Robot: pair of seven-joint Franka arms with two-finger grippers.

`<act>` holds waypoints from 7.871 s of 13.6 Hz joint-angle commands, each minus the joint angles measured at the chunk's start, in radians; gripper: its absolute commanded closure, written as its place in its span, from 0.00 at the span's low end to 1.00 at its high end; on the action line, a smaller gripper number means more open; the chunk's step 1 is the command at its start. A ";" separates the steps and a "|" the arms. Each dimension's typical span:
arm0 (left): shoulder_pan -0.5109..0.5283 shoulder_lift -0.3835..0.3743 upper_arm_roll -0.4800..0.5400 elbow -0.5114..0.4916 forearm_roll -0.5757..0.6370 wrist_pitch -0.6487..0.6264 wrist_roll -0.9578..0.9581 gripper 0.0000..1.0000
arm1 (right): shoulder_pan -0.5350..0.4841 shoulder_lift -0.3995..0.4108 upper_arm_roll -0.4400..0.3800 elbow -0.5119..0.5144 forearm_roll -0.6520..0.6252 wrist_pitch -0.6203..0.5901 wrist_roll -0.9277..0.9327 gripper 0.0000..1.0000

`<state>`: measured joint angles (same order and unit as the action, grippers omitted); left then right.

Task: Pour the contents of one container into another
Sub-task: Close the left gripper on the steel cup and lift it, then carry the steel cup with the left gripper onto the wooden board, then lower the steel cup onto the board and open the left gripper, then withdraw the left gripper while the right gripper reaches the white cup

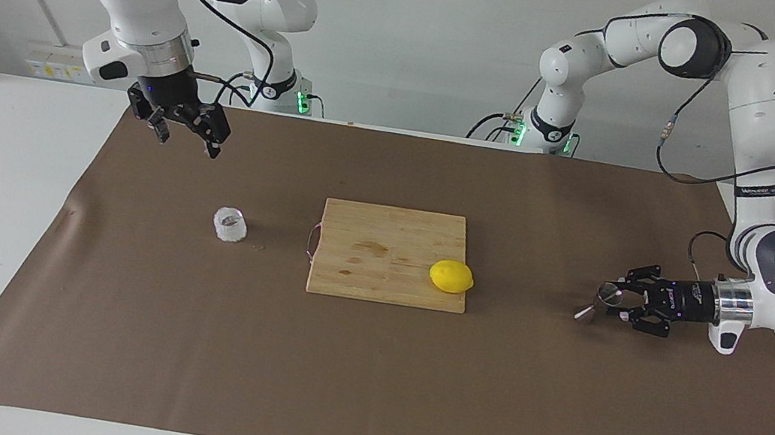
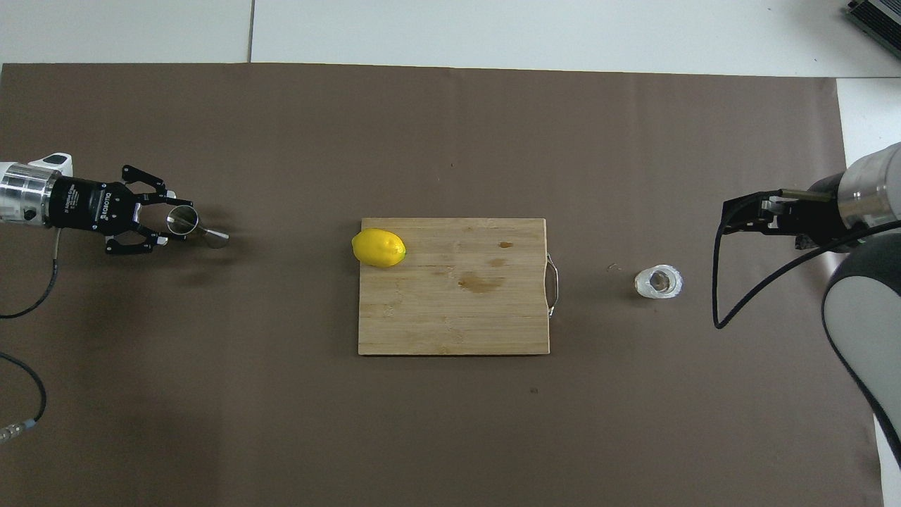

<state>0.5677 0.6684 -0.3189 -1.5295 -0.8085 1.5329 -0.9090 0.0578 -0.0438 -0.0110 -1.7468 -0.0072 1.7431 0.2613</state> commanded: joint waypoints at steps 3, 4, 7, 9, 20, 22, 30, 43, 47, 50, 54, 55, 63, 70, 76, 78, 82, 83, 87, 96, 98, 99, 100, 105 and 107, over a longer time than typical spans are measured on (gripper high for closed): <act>-0.002 -0.009 -0.002 -0.015 -0.011 0.012 -0.011 0.36 | -0.010 0.001 0.005 0.012 0.023 -0.017 -0.027 0.00; -0.002 -0.009 -0.002 -0.015 -0.011 0.010 -0.011 0.29 | -0.010 0.001 0.005 0.012 0.023 -0.017 -0.027 0.00; 0.000 -0.009 -0.002 -0.015 -0.011 0.006 -0.011 0.27 | -0.010 0.001 0.005 0.012 0.023 -0.017 -0.027 0.00; 0.000 -0.009 -0.002 -0.015 -0.012 0.004 -0.011 0.27 | -0.010 0.001 0.005 0.012 0.023 -0.017 -0.027 0.00; 0.006 -0.009 -0.009 -0.015 -0.034 -0.004 -0.010 0.88 | -0.010 0.001 0.005 0.012 0.023 -0.017 -0.027 0.00; 0.008 -0.009 -0.012 -0.015 -0.044 -0.005 -0.011 0.99 | -0.010 0.001 0.005 0.012 0.023 -0.017 -0.027 0.00; -0.006 -0.053 -0.092 -0.021 -0.132 -0.045 -0.062 1.00 | -0.010 0.001 0.005 0.012 0.023 -0.017 -0.027 0.00; -0.273 -0.294 -0.097 -0.310 -0.451 0.148 -0.065 1.00 | -0.010 0.001 0.005 0.012 0.023 -0.017 -0.027 0.00; -0.411 -0.309 -0.097 -0.345 -0.534 0.272 -0.056 1.00 | -0.010 0.001 0.005 0.012 0.023 -0.017 -0.027 0.00; -0.503 -0.316 -0.095 -0.385 -0.595 0.375 -0.021 1.00 | -0.010 0.001 0.005 0.012 0.023 -0.017 -0.027 0.00; -0.626 -0.332 -0.094 -0.451 -0.716 0.510 0.059 1.00 | -0.010 0.001 0.005 0.012 0.023 -0.017 -0.027 0.00; -0.653 -0.336 -0.092 -0.457 -0.742 0.541 0.071 1.00 | -0.010 0.001 0.005 0.012 0.023 -0.017 -0.027 0.00; -0.723 -0.319 -0.089 -0.483 -0.788 0.661 0.148 1.00 | -0.010 0.001 0.003 0.012 0.023 -0.017 -0.027 0.00; -0.744 -0.319 -0.086 -0.497 -0.788 0.713 0.185 1.00 | -0.010 0.001 0.005 0.012 0.023 -0.017 -0.025 0.00; -0.743 -0.317 -0.085 -0.497 -0.788 0.714 0.193 0.66 | -0.010 0.001 0.005 0.012 0.023 -0.017 -0.027 0.00; -0.743 -0.319 -0.085 -0.497 -0.787 0.719 0.193 0.53 | -0.010 0.001 0.005 0.012 0.023 -0.017 -0.025 0.00; -0.743 -0.317 -0.085 -0.497 -0.787 0.721 0.193 0.36 | -0.010 0.001 0.005 0.012 0.023 -0.017 -0.027 0.00; -0.743 -0.317 -0.085 -0.495 -0.785 0.721 0.193 0.32 | -0.010 0.001 0.005 0.012 0.023 -0.017 -0.027 0.00; -0.738 -0.317 -0.078 -0.491 -0.778 0.719 0.193 0.00 | -0.010 0.001 0.005 0.012 0.023 -0.017 -0.027 0.00; -0.580 -0.306 -0.077 -0.357 -0.369 0.582 0.191 0.00 | -0.010 0.001 0.005 0.012 0.023 -0.017 -0.027 0.00; -0.552 -0.341 -0.077 -0.354 -0.232 0.595 0.191 0.00 | -0.010 0.001 0.005 0.012 0.023 -0.017 -0.027 0.00; -0.549 -0.361 -0.077 -0.354 -0.180 0.602 0.191 0.00 | -0.010 0.001 0.005 0.012 0.023 -0.017 -0.027 0.00; -0.540 -0.386 -0.075 -0.359 -0.141 0.607 0.191 0.00 | -0.010 0.001 0.005 0.012 0.023 -0.017 -0.027 0.00; -0.502 -0.478 -0.048 -0.359 0.017 0.622 0.197 0.00 | -0.010 0.001 0.005 0.012 0.023 -0.017 -0.027 0.00; -0.500 -0.503 -0.048 -0.354 0.145 0.616 0.212 0.00 | -0.010 0.001 0.005 0.012 0.023 -0.017 -0.027 0.00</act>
<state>0.0661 0.2097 -0.3655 -1.8638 -0.7533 2.1474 -0.7127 0.0578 -0.0438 -0.0110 -1.7468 -0.0072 1.7431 0.2613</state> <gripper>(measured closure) 0.000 0.000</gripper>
